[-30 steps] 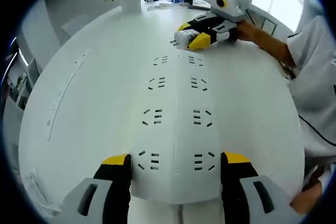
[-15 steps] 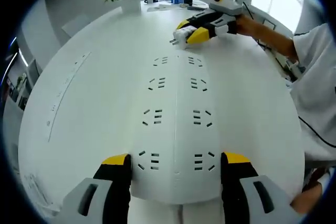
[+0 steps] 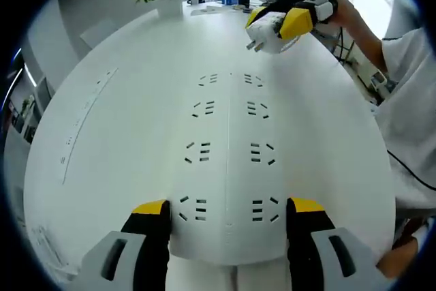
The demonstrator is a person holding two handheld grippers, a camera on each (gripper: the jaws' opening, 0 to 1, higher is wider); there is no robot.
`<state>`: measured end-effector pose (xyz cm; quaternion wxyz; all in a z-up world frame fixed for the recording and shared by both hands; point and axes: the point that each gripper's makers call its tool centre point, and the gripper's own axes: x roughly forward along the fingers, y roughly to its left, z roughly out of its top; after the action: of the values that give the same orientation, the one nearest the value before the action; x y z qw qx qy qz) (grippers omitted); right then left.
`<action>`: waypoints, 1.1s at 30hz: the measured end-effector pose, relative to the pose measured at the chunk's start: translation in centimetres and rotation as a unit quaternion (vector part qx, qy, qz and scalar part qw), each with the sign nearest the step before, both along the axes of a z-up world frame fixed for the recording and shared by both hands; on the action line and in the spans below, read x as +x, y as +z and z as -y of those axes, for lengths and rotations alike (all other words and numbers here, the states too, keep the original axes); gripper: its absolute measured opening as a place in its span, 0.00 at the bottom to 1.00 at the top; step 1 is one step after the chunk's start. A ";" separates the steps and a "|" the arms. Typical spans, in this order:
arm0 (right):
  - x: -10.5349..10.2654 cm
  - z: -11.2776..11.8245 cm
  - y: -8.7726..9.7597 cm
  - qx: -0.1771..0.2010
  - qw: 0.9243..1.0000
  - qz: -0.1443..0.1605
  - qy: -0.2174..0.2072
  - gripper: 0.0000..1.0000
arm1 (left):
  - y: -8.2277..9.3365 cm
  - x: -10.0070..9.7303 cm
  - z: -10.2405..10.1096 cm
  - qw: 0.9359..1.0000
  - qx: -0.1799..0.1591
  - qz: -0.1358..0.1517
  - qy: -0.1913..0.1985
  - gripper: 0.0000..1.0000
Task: Straighten the power strip on the desk, plug the charger into it
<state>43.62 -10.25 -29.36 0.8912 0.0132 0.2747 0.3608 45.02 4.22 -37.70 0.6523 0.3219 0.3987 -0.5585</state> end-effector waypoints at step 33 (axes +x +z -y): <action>1.8 -0.6 -2.8 -0.155 0.969 -0.131 -0.140 0.27 | 0.0 0.1 0.2 1.000 -0.003 0.001 -0.001 0.70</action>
<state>45.38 -9.62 -32.16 0.8803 -0.0401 0.4369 0.1806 45.12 4.04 -37.72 0.6533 0.3211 0.3957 -0.5600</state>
